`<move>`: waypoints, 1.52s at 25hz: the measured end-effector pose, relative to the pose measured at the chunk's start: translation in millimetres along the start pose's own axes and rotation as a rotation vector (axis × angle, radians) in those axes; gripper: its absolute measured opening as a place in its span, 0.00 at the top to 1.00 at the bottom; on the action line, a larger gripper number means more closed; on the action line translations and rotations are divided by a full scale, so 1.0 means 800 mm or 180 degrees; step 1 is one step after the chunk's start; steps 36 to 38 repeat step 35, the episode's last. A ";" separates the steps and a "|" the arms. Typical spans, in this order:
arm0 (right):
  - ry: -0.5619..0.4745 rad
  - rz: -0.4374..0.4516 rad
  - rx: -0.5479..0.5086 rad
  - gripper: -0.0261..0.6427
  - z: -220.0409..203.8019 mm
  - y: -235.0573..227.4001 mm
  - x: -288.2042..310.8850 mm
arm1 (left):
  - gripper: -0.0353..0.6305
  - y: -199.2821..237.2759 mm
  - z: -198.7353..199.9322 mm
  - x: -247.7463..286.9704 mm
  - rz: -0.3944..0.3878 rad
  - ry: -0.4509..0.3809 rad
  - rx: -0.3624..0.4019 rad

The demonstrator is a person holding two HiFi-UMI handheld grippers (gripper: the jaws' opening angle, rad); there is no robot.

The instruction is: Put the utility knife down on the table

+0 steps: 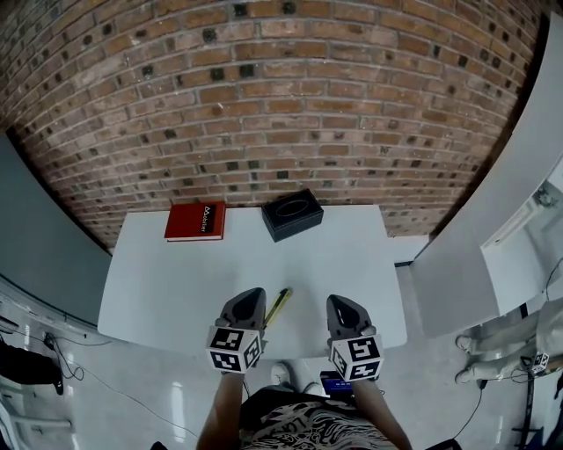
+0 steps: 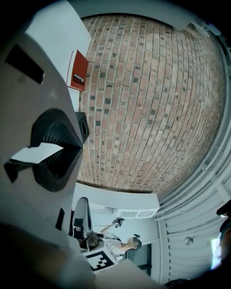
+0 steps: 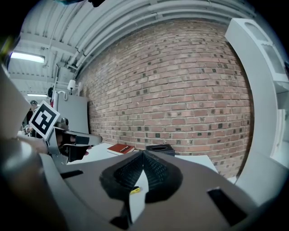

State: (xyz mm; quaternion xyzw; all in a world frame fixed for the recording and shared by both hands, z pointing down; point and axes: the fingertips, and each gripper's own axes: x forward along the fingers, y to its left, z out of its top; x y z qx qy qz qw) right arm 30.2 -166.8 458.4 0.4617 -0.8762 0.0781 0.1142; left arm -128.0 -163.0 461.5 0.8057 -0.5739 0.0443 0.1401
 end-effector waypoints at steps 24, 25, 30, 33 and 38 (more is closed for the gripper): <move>0.0063 0.0045 -0.0046 0.96 -0.003 0.012 0.005 | 0.92 0.012 -0.005 -0.005 -0.0014 0.0034 -0.0092; 0.0065 0.0045 -0.0046 0.96 -0.004 0.012 0.006 | 0.92 0.013 -0.005 -0.004 -0.0018 0.0036 -0.0095; 0.0071 0.0046 -0.0050 0.96 -0.004 0.010 0.011 | 0.92 0.015 -0.006 0.002 -0.0040 0.0034 -0.0122; 0.0088 0.0049 -0.0047 0.96 -0.005 0.010 0.014 | 0.93 0.016 -0.006 0.005 -0.0053 0.0036 -0.0151; 0.0096 0.0052 -0.0046 0.96 -0.005 0.009 0.015 | 0.92 0.017 -0.006 0.007 -0.0062 0.0042 -0.0167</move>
